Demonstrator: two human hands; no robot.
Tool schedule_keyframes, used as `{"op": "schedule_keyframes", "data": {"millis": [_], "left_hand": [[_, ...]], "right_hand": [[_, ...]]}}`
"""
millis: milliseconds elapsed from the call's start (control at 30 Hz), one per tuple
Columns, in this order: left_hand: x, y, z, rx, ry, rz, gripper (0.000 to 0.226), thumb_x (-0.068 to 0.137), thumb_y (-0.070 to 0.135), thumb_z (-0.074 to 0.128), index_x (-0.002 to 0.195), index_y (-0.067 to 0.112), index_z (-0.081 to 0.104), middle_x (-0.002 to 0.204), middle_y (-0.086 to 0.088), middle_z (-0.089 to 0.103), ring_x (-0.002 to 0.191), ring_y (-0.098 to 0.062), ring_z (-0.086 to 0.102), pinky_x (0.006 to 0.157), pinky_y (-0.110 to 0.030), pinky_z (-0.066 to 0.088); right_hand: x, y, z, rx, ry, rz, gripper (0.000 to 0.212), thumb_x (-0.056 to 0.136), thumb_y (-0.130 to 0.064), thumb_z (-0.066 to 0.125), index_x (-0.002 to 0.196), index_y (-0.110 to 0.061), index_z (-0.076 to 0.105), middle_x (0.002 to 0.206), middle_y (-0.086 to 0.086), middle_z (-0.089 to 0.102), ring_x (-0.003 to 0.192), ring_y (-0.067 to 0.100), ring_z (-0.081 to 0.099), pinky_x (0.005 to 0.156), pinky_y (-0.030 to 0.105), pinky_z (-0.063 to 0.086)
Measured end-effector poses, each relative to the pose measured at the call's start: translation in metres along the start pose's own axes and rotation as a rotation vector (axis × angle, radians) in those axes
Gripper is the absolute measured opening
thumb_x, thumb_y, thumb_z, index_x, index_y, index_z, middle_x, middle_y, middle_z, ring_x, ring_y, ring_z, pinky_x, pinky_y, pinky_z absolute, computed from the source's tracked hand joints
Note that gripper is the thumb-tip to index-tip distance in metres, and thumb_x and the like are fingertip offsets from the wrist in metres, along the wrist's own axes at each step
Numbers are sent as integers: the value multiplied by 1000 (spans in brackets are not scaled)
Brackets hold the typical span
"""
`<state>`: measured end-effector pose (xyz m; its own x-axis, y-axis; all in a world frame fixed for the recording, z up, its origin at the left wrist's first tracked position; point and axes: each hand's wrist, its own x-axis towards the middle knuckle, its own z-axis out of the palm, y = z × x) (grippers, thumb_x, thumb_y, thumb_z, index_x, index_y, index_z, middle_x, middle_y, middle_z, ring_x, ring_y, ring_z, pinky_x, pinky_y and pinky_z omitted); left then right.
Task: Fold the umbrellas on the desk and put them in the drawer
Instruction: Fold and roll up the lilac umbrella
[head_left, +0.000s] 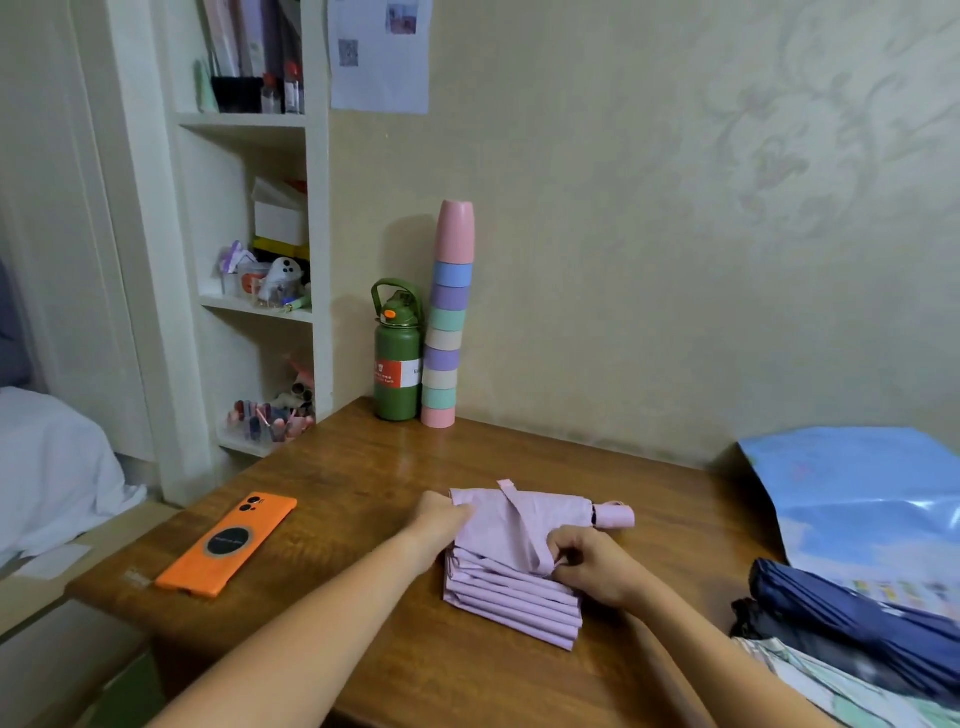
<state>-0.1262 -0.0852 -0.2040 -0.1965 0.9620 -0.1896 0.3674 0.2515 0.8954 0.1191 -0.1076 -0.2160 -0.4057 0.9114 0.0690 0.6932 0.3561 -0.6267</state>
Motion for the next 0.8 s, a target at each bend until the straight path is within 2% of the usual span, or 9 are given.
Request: {"op": "schedule_keyframes", "data": {"millis": [100, 233, 333, 400, 467, 533, 633, 733, 800], "left_hand": [[2, -1, -3, 132, -15, -45, 27, 101, 26, 62, 113, 1, 64, 86, -10, 71, 61, -18, 68, 53, -23, 49], [-6, 4, 3, 285, 36, -60, 23, 102, 22, 63, 109, 0, 57, 72, -12, 74, 59, -18, 74, 42, -20, 49], [-7, 10, 4, 544, 158, -23, 47, 94, 29, 75, 128, 3, 57, 103, -12, 75, 86, -21, 76, 62, -24, 57], [-8, 14, 5, 743, 254, 176, 56, 93, 24, 75, 138, 10, 45, 124, -9, 66, 107, -24, 68, 77, -29, 54], [-9, 16, 8, 841, 249, 484, 26, 98, 12, 63, 122, 16, 53, 121, -4, 60, 109, -23, 59, 92, -32, 49], [-7, 13, 11, 887, 174, 702, 7, 102, 16, 55, 105, 18, 60, 111, -1, 56, 105, -19, 53, 92, -31, 45], [-1, -4, 15, 868, -21, 722, 10, 100, 25, 59, 93, 20, 54, 107, 4, 46, 105, -18, 46, 84, -29, 37], [7, -24, 16, 950, -55, 791, 12, 104, 31, 50, 109, 22, 44, 122, 1, 39, 115, -21, 38, 97, -31, 36], [10, -34, 16, 1045, -57, 840, 23, 107, 35, 45, 122, 18, 43, 131, -3, 36, 123, -23, 33, 107, -34, 33]], "right_hand": [[-3, 4, 0, 41, -22, -7, 17, 85, -2, 64, 83, -18, 68, 74, -22, 61, 73, -1, 53, 73, 17, 45], [-3, 4, -2, 78, -50, -5, 16, 87, -1, 63, 88, -15, 71, 79, -18, 64, 76, -2, 56, 76, 19, 48], [-2, 5, -2, 82, -70, 16, 16, 88, -4, 63, 92, -16, 73, 83, -16, 67, 78, -1, 58, 79, 20, 50], [-2, 4, -4, 64, -96, 32, 19, 89, -6, 62, 93, -21, 73, 90, -12, 69, 82, 1, 60, 84, 23, 52], [-1, 2, -7, 43, -139, 33, 21, 90, -6, 62, 97, -21, 74, 99, -10, 71, 90, 2, 63, 89, 22, 54], [-1, 0, -9, 38, -173, 28, 23, 91, -2, 62, 103, -16, 75, 103, -11, 69, 93, -4, 63, 90, 17, 52], [-5, -4, -12, 29, -202, 24, 30, 89, 6, 58, 104, -15, 74, 105, -14, 64, 91, -12, 59, 90, 13, 48], [-9, -10, -15, 39, -285, -30, 41, 85, 14, 50, 101, -15, 75, 105, -8, 64, 91, -9, 57, 94, 17, 46], [-12, -15, -15, 56, -375, -89, 45, 80, 16, 45, 101, -7, 78, 107, 4, 66, 98, 5, 59, 98, 25, 45]]}}
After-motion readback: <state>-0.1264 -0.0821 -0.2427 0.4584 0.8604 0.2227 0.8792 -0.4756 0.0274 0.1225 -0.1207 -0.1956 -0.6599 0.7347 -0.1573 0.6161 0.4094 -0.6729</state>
